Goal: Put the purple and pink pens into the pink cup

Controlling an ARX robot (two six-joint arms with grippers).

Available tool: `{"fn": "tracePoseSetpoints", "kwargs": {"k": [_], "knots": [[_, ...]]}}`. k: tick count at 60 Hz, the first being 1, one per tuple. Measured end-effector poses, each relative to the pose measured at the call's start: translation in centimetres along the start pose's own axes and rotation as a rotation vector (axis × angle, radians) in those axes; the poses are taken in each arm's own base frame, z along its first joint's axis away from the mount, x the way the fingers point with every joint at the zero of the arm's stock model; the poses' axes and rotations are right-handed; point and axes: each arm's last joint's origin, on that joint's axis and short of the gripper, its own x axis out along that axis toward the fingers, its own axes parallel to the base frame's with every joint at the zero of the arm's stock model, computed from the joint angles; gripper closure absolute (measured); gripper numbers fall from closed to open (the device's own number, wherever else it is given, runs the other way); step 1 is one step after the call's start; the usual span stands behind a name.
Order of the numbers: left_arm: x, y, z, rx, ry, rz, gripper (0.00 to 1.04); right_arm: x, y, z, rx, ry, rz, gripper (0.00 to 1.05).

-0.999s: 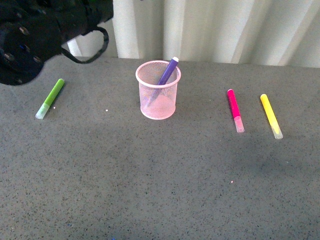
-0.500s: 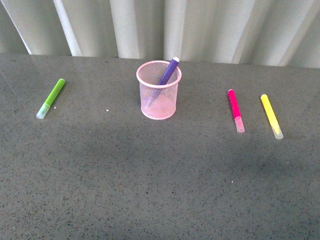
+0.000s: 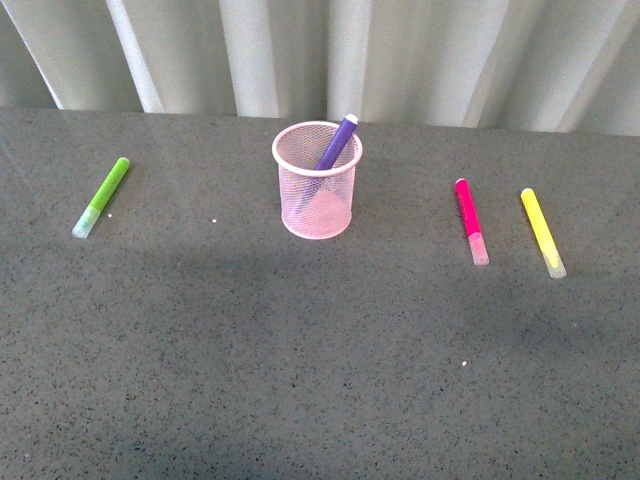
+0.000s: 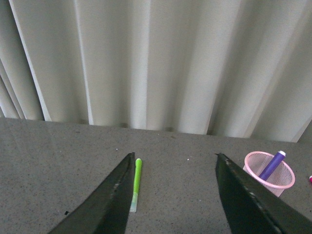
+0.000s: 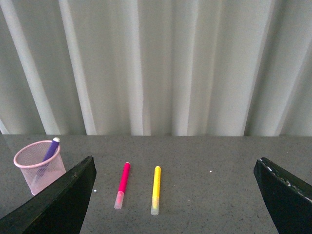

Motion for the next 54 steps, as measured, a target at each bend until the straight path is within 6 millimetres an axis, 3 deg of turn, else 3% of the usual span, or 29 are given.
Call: {"fn": "tracePoseSetpoints", "kwargs": {"k": [8, 11, 29, 54], "knots": [[-1.3, 0.0, -0.7, 0.011, 0.004, 0.000, 0.95, 0.0, 0.0, 0.0, 0.000, 0.000, 0.000, 0.07], [-1.6, 0.0, -0.8, 0.011, 0.003, 0.000, 1.01, 0.0, 0.0, 0.0, 0.000, 0.000, 0.000, 0.07], [-3.1, 0.1, -2.0, 0.019, -0.007, 0.001, 1.01, 0.0, 0.0, 0.0, 0.000, 0.000, 0.000, 0.07], [-4.7, 0.0, -1.7, 0.019, -0.019, 0.000, 1.01, 0.0, 0.0, 0.0, 0.000, 0.000, 0.000, 0.07]]}}
